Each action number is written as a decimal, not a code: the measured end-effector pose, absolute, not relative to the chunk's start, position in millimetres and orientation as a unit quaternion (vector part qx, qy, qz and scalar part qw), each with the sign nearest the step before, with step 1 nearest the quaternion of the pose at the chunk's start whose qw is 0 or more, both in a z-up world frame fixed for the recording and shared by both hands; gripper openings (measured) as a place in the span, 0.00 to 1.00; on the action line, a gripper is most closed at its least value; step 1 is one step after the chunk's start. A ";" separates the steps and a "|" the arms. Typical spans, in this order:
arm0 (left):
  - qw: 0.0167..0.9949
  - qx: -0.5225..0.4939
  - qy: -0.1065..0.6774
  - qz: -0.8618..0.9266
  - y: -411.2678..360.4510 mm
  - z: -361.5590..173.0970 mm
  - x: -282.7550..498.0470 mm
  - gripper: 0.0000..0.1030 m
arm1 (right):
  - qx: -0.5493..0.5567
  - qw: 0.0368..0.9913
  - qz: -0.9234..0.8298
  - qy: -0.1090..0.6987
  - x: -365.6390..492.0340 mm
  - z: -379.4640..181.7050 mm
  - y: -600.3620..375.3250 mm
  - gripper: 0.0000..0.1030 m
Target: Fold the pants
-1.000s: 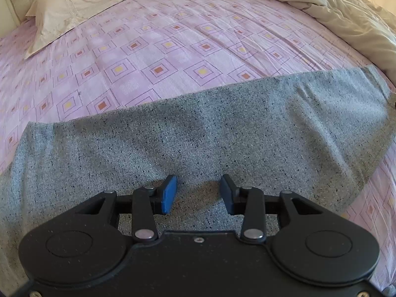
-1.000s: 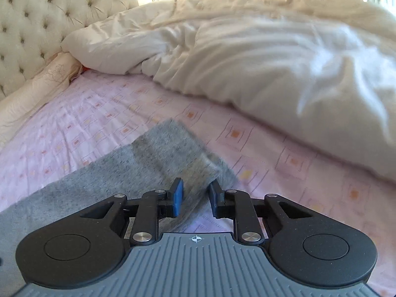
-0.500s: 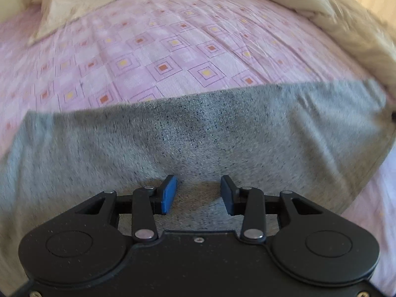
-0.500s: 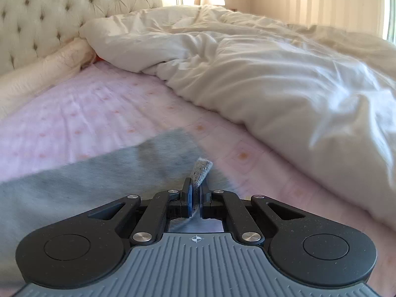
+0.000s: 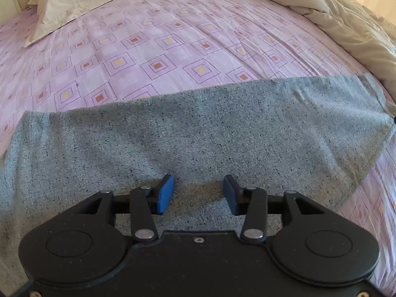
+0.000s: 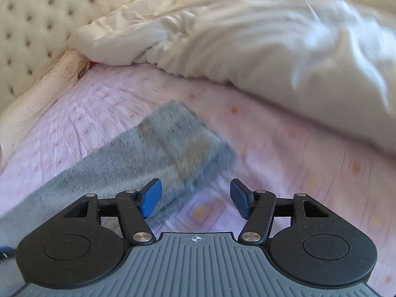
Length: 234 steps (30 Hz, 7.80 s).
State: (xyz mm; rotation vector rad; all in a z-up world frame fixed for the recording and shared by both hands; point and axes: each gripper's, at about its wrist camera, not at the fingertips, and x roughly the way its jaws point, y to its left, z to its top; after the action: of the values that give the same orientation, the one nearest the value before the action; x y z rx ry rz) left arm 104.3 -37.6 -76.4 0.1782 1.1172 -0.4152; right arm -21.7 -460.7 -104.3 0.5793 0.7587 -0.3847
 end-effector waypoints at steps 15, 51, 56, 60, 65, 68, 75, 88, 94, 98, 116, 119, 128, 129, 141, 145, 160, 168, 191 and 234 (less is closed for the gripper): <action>0.821 0.102 0.524 -0.200 -42.1 -76.5 103.5 0.54 | 0.128 0.900 -0.190 0.372 38.0 -113.6 -430.3 0.84; 0.792 0.097 0.543 -0.263 -152.4 -63.6 120.0 0.53 | 0.228 0.919 -0.120 0.299 33.5 -68.5 -450.5 0.14; 0.765 0.124 0.557 -0.299 -154.6 -75.7 71.9 0.53 | 0.221 0.920 -0.127 0.297 34.4 -63.9 -442.6 0.14; 0.764 0.154 0.539 -0.320 -159.7 -76.6 62.7 0.53 | 0.209 0.926 -0.126 0.287 33.7 -51.8 -430.4 0.14; 0.770 0.065 0.567 -0.286 -119.8 -59.4 97.5 0.53 | 0.171 0.945 -0.093 0.264 36.3 -20.6 -391.8 0.14; 0.792 0.050 0.553 -0.254 -81.1 -47.1 111.5 0.53 | 0.142 0.958 -0.045 0.243 38.4 2.4 -354.9 0.14; 0.820 0.007 0.547 -0.171 12.2 -41.4 115.1 0.53 | 0.118 0.965 0.104 0.211 43.5 25.9 -251.7 0.14; 0.844 -0.031 0.536 -0.016 134.0 -55.1 88.5 0.53 | -0.059 0.920 0.248 0.298 42.3 -82.6 -67.1 0.19; 0.853 -0.022 0.521 -0.003 146.9 -46.1 84.1 0.53 | -0.003 0.876 0.338 0.344 36.1 -82.1 -64.2 0.29; 0.863 -0.017 0.504 -0.010 144.9 -36.7 82.7 0.53 | 0.005 0.867 0.385 0.317 22.3 -62.2 -78.4 0.29; 0.837 0.029 0.535 -0.110 79.2 -66.6 46.5 0.57 | 0.020 0.924 0.071 0.376 49.3 -89.8 -211.9 0.19; 0.837 0.015 0.537 -0.102 84.5 -65.4 46.2 0.58 | 0.029 0.931 0.080 0.354 51.7 -82.5 -207.8 0.19; 0.837 -0.011 0.541 -0.080 96.4 -58.9 30.8 0.62 | 0.034 0.923 0.054 0.380 90.8 -91.0 -212.7 0.18; 0.837 -0.015 0.541 -0.078 96.8 -58.9 29.8 0.62 | 0.028 0.923 0.054 0.380 89.0 -89.7 -210.5 0.18; 0.874 -0.053 0.483 -0.002 152.0 -48.8 -18.0 0.60 | -0.002 0.921 0.196 0.338 54.2 -73.4 -146.2 0.18; 0.863 -0.108 0.490 0.061 186.3 -56.5 -22.3 0.60 | -0.020 0.912 0.234 0.336 50.1 -72.2 -127.3 0.18; 0.854 -0.235 0.433 0.167 268.8 -60.2 -21.0 0.60 | -0.019 0.906 0.241 0.348 53.6 -72.9 -110.4 0.18; 0.879 -0.209 0.365 0.223 283.6 -33.4 -19.0 0.68 | -0.026 0.901 0.261 0.346 51.1 -73.7 -97.8 0.18; 0.836 -0.310 0.409 0.193 351.2 -99.3 37.1 0.98 | -0.035 0.896 0.264 0.355 47.6 -71.1 -85.5 0.18; 0.943 -0.067 0.290 -0.151 90.6 68.9 46.3 0.22 | 0.028 0.884 0.261 0.388 49.0 -84.6 -142.3 0.18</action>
State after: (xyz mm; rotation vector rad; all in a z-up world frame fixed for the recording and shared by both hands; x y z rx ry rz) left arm 46.3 90.6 68.9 -0.1363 0.5919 -0.3087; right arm 49.0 -142.3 -84.6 0.0592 0.8067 0.5426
